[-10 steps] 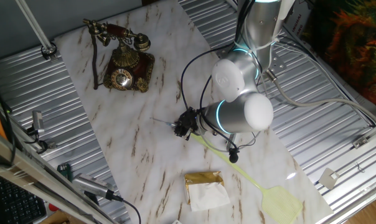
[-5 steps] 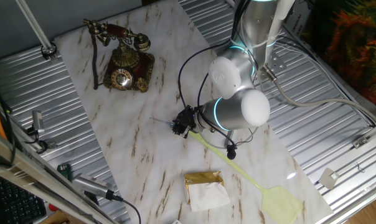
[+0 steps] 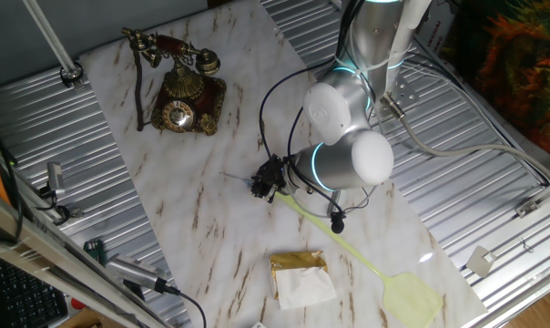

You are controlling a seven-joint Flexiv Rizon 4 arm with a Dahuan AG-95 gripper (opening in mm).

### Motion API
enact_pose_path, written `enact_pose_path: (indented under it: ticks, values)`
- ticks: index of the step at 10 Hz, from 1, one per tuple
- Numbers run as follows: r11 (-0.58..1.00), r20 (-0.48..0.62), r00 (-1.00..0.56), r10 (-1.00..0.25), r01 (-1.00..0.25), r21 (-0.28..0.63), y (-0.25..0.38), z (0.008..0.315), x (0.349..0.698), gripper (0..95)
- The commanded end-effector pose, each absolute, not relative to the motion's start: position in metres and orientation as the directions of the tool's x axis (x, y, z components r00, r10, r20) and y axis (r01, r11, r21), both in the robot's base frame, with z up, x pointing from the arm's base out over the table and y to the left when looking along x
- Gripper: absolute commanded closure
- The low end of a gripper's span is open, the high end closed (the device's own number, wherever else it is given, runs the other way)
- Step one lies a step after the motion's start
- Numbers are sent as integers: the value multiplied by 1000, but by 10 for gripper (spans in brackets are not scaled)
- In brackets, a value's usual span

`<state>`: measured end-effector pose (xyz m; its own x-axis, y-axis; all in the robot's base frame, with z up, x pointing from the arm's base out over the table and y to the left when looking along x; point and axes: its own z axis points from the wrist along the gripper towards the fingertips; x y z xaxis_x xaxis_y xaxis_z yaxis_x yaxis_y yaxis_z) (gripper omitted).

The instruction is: Dial a number on an old rotary phone

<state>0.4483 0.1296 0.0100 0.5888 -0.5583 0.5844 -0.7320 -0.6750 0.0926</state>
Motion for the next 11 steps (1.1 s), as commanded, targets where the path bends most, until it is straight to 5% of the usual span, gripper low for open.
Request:
enact_pose_path:
  ticks: [1,11]
  values:
    - [-675,583,589,-559,-732,92,130,11,448,760]
    - [-675,587,582,-562,-733,81,127,9,447,760]
